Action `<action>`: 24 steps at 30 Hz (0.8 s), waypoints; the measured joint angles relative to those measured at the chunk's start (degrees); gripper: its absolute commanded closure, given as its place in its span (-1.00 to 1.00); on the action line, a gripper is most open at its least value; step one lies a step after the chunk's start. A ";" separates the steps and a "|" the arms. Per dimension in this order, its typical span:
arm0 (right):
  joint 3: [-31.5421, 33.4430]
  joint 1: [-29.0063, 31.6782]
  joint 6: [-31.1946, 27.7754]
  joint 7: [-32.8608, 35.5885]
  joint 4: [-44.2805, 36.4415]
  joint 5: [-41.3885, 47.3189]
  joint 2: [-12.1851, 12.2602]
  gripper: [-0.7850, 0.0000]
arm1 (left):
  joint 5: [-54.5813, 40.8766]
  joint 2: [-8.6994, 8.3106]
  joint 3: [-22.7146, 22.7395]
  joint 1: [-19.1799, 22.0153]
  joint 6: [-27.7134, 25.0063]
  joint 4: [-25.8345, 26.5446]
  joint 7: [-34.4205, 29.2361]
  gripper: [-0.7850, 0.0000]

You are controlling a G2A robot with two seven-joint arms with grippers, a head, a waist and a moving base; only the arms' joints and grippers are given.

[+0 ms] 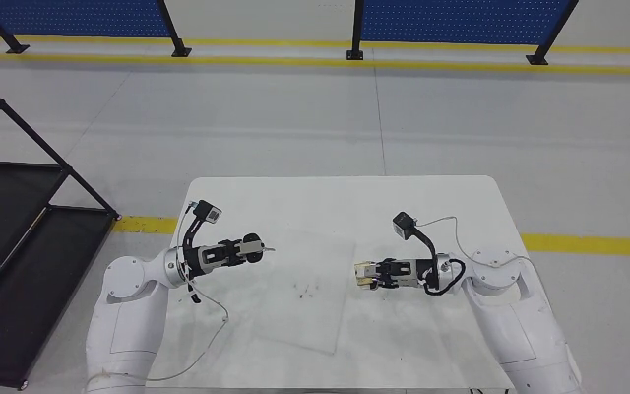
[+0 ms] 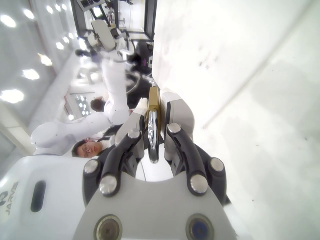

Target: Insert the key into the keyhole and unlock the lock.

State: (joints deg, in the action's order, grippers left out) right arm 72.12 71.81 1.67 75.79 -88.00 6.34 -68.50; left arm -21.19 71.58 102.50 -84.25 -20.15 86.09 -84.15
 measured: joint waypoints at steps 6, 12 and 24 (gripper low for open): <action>0.00 0.00 0.00 0.00 0.00 0.00 0.00 1.00 | 0.00 0.00 0.00 0.00 0.00 0.00 0.00 1.00; 0.00 0.00 0.00 0.00 0.00 0.00 0.00 1.00 | 0.00 0.00 0.00 0.00 0.00 0.00 0.00 1.00; 0.05 0.05 -0.01 -0.08 0.02 0.06 0.00 1.00 | 0.00 0.00 0.00 0.00 0.00 0.00 0.00 1.00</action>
State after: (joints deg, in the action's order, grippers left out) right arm 72.16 71.86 1.66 75.71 -87.98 6.40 -68.51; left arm -21.19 71.58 102.50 -84.25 -20.15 86.09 -84.15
